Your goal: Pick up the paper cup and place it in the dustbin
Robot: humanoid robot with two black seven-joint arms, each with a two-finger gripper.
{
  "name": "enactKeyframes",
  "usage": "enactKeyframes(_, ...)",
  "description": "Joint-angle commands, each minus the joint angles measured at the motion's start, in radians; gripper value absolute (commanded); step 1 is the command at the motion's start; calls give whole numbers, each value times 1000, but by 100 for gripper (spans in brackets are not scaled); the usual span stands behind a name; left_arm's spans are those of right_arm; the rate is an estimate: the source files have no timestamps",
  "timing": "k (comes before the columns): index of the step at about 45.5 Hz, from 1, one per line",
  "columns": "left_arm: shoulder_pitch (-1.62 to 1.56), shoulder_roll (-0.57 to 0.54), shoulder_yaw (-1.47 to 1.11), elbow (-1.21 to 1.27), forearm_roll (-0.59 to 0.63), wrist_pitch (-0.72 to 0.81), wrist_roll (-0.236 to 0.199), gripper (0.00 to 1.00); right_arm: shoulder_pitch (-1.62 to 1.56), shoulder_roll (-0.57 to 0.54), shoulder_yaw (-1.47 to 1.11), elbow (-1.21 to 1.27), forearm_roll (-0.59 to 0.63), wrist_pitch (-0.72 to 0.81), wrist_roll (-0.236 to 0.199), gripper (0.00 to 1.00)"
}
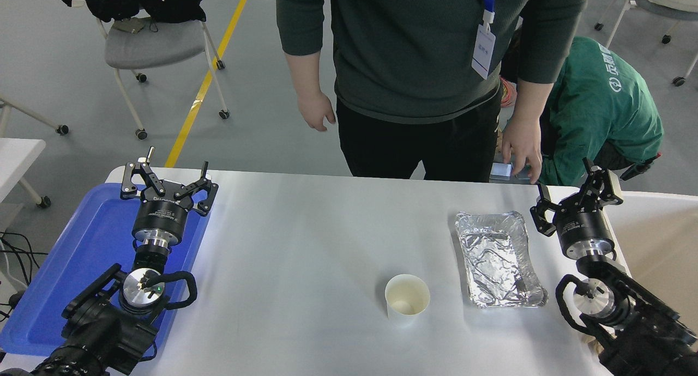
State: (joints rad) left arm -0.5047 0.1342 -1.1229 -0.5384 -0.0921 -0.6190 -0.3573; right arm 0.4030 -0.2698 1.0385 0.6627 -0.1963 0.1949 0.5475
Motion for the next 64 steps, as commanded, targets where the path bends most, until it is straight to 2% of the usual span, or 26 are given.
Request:
enactKeyframes(1, 0, 1, 0, 0, 0, 1, 0, 100, 2, 1, 0, 0, 0, 0, 0, 100)
enactKeyframes(64, 0, 1, 0, 0, 0, 1, 1, 100, 69, 1, 0, 8, 0, 12, 0, 100)
